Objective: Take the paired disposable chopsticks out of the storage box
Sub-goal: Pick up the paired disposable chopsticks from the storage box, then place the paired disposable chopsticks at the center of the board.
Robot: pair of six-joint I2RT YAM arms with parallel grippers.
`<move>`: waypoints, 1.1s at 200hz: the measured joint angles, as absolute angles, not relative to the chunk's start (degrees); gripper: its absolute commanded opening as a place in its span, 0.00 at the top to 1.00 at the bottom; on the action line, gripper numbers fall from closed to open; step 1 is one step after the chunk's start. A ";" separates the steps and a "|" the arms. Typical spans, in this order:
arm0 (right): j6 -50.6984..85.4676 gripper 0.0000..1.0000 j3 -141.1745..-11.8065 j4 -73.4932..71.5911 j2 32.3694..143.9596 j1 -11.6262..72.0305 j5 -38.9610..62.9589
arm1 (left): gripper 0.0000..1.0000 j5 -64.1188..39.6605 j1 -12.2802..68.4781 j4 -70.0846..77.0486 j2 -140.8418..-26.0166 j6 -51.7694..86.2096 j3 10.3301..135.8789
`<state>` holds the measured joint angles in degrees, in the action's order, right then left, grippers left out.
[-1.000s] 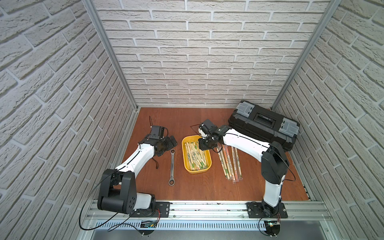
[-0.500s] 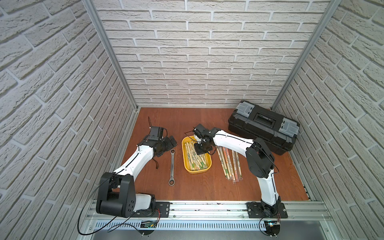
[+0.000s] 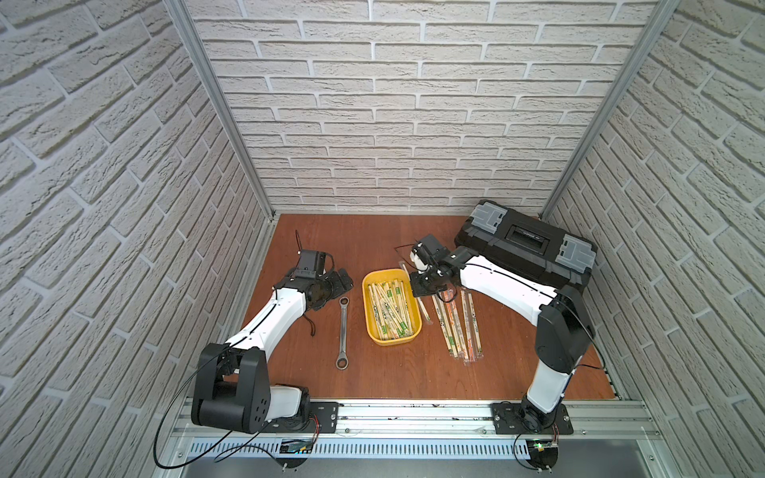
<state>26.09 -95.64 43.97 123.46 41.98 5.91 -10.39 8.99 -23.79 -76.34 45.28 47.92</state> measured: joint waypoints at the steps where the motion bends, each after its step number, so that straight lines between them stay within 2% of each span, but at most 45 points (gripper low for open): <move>1: 26.11 0.83 -95.64 43.94 123.46 41.98 5.91 | 0.02 -10.39 8.99 -23.79 -76.34 45.28 47.92; 107: 26.22 0.90 -94.89 44.01 119.33 41.54 5.74 | 0.02 -10.72 8.99 -23.57 -76.34 45.25 47.92; 170: 26.70 0.94 -91.48 43.75 110.78 38.87 5.10 | 0.02 -10.85 9.08 -23.64 -76.34 45.23 48.27; 220: 27.18 0.95 -78.70 42.81 98.13 32.62 3.29 | 0.02 -10.79 10.28 -23.81 -76.36 45.01 49.74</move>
<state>27.18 -78.70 42.81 98.13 32.62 3.29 -10.79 10.28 -23.81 -76.36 45.01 49.74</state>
